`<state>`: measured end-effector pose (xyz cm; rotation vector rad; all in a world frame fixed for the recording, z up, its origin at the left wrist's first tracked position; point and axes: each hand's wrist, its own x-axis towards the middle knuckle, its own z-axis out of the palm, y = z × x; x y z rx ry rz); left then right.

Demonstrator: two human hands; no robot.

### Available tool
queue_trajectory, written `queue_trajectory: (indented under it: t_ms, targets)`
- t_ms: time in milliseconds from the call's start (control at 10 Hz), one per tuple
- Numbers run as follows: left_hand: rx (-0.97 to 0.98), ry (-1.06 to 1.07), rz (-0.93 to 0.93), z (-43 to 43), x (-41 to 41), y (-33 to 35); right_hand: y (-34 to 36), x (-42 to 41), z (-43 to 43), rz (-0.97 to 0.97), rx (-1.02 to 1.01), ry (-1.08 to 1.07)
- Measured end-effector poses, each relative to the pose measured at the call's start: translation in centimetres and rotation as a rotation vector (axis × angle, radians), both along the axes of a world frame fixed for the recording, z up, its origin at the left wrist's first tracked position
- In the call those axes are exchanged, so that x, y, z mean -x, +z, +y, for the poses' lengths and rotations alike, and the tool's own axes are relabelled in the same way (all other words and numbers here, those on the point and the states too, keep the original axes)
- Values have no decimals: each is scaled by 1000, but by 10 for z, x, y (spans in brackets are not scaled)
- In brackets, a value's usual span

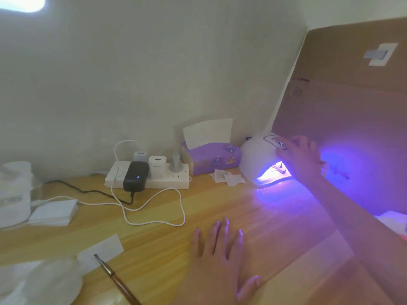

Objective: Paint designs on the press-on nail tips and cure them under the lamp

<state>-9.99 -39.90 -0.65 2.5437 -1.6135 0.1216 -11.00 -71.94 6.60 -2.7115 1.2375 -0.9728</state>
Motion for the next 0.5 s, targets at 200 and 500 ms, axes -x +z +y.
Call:
queue_trajectory:
  t_ms: [200, 500]
  targets:
    - [73, 21, -88, -2, -3, -8, 10, -9, -5, 87, -36, 15]
    - [104, 54, -153, -5, 7, -1, 24, -5, 41, 189, 82, 109]
